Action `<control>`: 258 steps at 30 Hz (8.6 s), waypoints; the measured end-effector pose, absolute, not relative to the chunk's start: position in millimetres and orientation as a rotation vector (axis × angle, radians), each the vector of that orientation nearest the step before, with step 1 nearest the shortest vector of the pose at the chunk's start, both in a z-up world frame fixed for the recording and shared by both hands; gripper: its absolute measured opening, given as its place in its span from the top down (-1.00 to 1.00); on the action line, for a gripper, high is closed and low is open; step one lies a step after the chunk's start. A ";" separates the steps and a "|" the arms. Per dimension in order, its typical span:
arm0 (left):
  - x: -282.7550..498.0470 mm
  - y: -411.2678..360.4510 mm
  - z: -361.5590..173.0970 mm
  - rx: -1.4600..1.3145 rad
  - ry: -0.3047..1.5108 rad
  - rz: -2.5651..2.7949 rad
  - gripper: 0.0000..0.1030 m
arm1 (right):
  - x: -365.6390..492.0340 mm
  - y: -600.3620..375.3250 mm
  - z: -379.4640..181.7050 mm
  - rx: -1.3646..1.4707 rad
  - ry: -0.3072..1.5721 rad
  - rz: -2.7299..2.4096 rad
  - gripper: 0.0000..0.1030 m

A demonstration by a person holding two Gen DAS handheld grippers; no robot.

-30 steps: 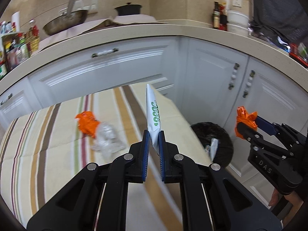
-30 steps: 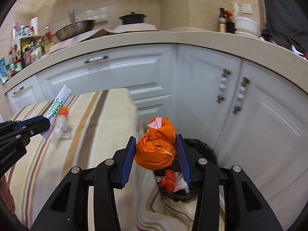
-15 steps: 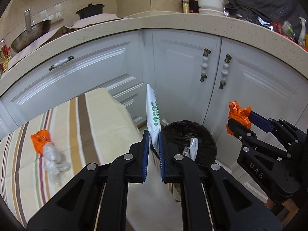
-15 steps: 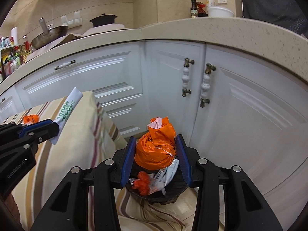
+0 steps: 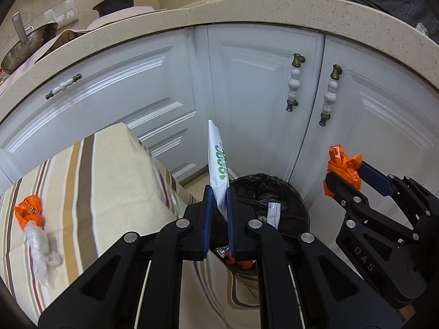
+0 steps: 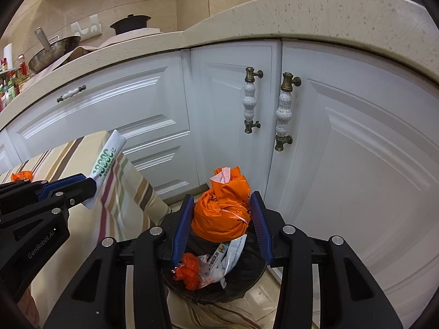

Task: Collect trash
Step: 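Carry the orange bag and white-green tube over the bin and open both tools, then return the right tool to the table and grasp the clear plastic bag, then grasp the orange printed bag with the left tool, then carry the clear bag and orange bag over the bin and open both tools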

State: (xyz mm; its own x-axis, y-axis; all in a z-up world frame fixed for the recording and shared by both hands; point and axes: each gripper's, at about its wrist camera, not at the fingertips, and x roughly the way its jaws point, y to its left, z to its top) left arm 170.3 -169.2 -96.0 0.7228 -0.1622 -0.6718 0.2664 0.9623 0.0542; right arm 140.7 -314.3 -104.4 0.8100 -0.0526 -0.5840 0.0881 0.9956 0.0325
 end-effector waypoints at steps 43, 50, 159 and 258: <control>97.1 99.0 -62.1 -0.049 0.720 0.194 0.17 | 139.1 -122.4 -63.5 -0.022 0.587 0.267 -0.17; 77.0 151.6 -65.4 -0.080 0.725 0.287 0.17 | 138.8 -68.2 -67.1 -0.061 0.604 0.357 -0.17; 145.9 116.7 -88.2 -0.088 0.766 0.145 1.00 | 176.7 -115.0 -77.4 -0.024 0.656 0.297 0.46; 138.8 -134.3 -63.5 0.149 0.636 -0.147 -0.01 | 112.5 -295.8 -80.6 0.022 0.601 -0.130 -0.12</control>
